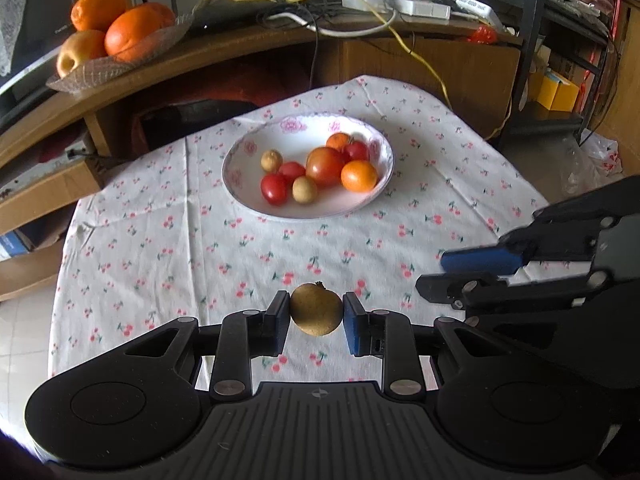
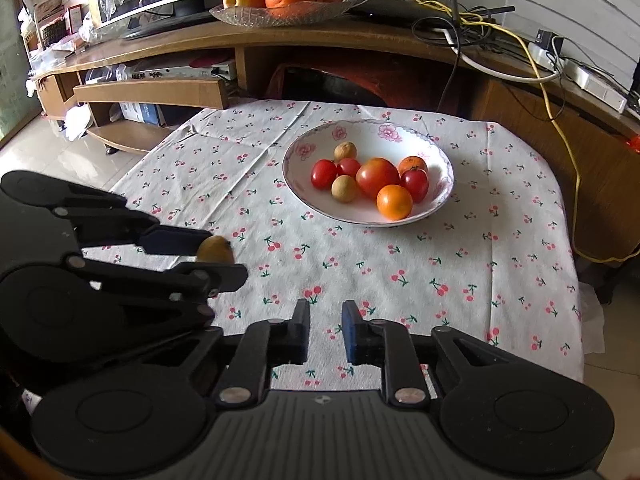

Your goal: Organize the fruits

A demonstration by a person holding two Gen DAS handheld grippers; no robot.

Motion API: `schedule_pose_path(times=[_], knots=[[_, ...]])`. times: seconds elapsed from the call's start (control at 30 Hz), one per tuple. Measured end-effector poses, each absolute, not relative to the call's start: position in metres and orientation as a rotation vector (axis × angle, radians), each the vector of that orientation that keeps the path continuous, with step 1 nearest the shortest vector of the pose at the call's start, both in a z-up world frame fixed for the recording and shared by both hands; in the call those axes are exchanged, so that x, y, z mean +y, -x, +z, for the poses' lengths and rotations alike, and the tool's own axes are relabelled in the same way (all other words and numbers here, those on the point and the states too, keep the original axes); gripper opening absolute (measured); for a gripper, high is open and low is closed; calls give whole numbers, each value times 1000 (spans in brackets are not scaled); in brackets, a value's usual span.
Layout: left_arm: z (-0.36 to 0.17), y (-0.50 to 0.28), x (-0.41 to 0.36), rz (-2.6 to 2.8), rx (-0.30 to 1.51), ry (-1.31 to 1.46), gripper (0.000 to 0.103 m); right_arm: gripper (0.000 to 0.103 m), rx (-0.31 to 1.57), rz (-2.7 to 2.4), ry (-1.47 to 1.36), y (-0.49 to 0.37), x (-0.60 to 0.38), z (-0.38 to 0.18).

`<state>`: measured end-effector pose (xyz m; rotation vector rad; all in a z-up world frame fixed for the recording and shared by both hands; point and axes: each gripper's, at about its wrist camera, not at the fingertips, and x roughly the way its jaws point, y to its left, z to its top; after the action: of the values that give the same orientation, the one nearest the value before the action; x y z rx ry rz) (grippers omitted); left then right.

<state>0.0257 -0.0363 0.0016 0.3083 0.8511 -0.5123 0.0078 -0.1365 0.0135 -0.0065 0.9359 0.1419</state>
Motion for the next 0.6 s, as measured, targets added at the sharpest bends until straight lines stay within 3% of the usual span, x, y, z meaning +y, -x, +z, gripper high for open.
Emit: schedule_pose_path(times=[0.53,0.6], knots=[[-6,-33,-28,-529,887,-289,37,17,984,168,-38,-2,-150,8],[-8,-32,-24,-530,893,-292,37,21,1009,185,-32,6,-148,5]])
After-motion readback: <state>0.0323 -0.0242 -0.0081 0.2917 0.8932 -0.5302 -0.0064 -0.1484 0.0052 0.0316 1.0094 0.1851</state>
